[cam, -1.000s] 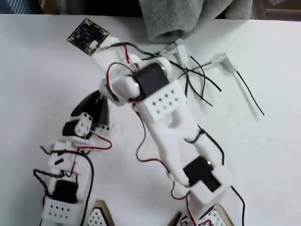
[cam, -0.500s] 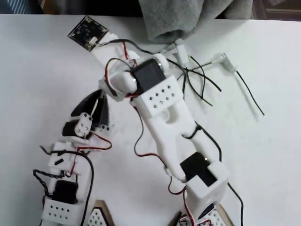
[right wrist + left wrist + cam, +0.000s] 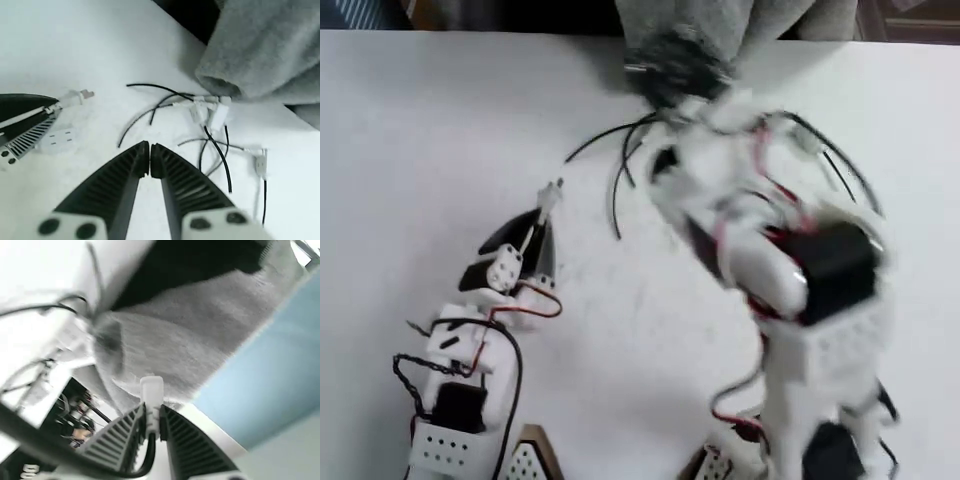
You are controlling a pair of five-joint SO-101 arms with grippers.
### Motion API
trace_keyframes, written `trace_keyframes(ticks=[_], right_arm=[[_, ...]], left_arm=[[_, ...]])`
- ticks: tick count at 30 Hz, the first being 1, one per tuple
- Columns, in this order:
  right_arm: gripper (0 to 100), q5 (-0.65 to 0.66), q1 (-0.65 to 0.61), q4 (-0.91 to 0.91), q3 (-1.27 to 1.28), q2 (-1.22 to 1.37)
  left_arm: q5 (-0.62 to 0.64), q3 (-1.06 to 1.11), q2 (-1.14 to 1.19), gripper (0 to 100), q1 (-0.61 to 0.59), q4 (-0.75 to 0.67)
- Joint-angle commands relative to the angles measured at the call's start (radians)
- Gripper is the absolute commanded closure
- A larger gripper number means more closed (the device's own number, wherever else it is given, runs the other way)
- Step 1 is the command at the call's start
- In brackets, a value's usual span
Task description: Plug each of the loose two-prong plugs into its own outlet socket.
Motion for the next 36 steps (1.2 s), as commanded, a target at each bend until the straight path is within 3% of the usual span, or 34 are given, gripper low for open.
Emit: trace_keyframes(ticks=[1, 3, 11, 20, 26, 28, 31, 36], right_arm=[[97.9, 0.058, 0.159, 0.005, 0.221, -0.217], [97.9, 0.11, 0.213, 0.004, 0.322, -0.278], [97.9, 0.222, 0.398, 0.004, 0.606, -0.4], [97.9, 0.255, 0.509, -0.041, 0.89, -0.406], [97.9, 0.255, 0.552, -0.045, 0.941, -0.406], [97.9, 0.256, 0.562, -0.042, 0.941, -0.406], [97.9, 0.256, 0.575, -0.039, 0.941, -0.406], [97.9, 0.256, 0.595, -0.044, 0.968, -0.406]], left_arm=[[0.02, -0.003, -0.01, 98, 0.004, 0.08], [-0.031, -0.003, -0.01, 98, 0.004, 0.117], [-0.509, -0.003, -0.012, 98, 0.033, 0.143], [-1.344, -0.003, -0.012, 98, -0.016, 0.14], [-1.91, -0.003, -0.012, 98, -0.041, 0.072], [-2.044, -0.003, -0.012, 98, -0.033, 0.043], [-2.074, -0.003, -0.012, 98, -0.033, 0.017], [-1.936, -0.003, -0.012, 97, -0.033, 0.023]])
